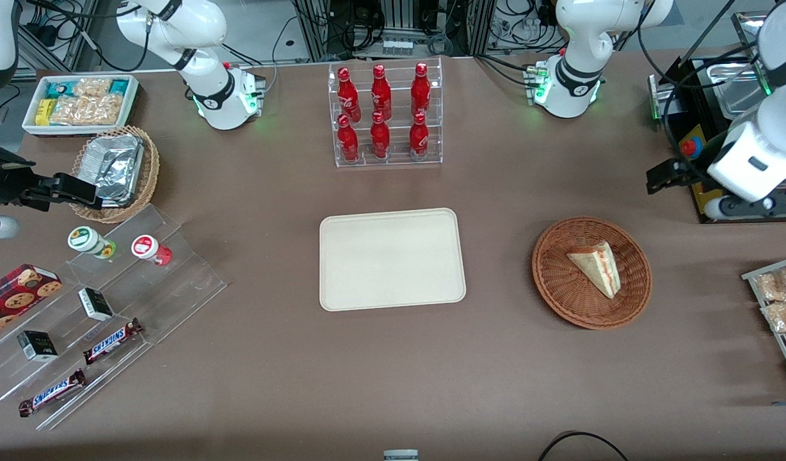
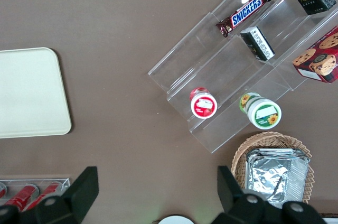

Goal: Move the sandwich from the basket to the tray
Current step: 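Move the left gripper over the wicker basket above the wrapped sandwich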

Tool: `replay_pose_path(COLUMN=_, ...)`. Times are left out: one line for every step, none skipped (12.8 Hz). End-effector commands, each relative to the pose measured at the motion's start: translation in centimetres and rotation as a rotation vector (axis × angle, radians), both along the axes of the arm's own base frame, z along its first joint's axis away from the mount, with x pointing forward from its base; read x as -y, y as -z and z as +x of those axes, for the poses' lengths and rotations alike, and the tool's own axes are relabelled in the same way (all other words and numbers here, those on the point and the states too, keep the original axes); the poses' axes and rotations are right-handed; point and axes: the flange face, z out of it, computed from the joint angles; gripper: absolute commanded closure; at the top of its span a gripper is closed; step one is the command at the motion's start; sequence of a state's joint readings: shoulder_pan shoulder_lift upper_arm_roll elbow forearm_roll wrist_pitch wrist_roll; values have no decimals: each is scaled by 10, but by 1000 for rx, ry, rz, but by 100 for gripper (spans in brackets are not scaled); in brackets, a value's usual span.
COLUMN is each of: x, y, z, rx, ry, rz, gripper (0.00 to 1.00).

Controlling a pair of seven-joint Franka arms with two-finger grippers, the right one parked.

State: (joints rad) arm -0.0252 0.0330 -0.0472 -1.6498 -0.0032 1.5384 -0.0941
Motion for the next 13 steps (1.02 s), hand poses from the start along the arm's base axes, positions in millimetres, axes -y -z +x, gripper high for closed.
replay_pose_path(x=2, y=32, z=-2, rx=-3, ry=5, rz=1, gripper=0)
replay_pose_path(x=2, y=44, z=-1, rx=-1, ry=4, rz=1, gripper=0)
replay_pose_path(x=2, y=56, z=-1, rx=5, ry=6, rz=0, gripper=0)
replay_pose_path(x=2, y=72, z=-2, rx=11, ry=4, rz=0, gripper=0)
replay_pose_path(x=1, y=90, z=-3, rx=20, ry=3, rz=-1, gripper=0)
replay_pose_path(x=1, y=107, z=-4, rx=35, ry=-1, rz=-2, gripper=0)
replay_pose_path(x=0, y=123, z=-5, rx=46, ry=-5, rz=-2, gripper=0)
replay_pose_path(x=-1, y=137, z=-4, rx=55, ry=-10, rz=-3, gripper=0)
replay_pose_path(x=-1, y=147, z=-4, rx=60, ry=-12, rz=-3, gripper=0)
replay_pose_path(x=-1, y=161, z=0, rx=57, ry=-12, rz=-4, gripper=0)
replay_pose_path(x=-1, y=173, z=3, rx=54, ry=-14, rz=-4, gripper=0)
replay_pose_path(x=-1, y=186, z=5, rx=49, ry=-15, rz=-4, gripper=0)
replay_pose_path(x=-2, y=196, z=5, rx=48, ry=-17, rz=-5, gripper=0)
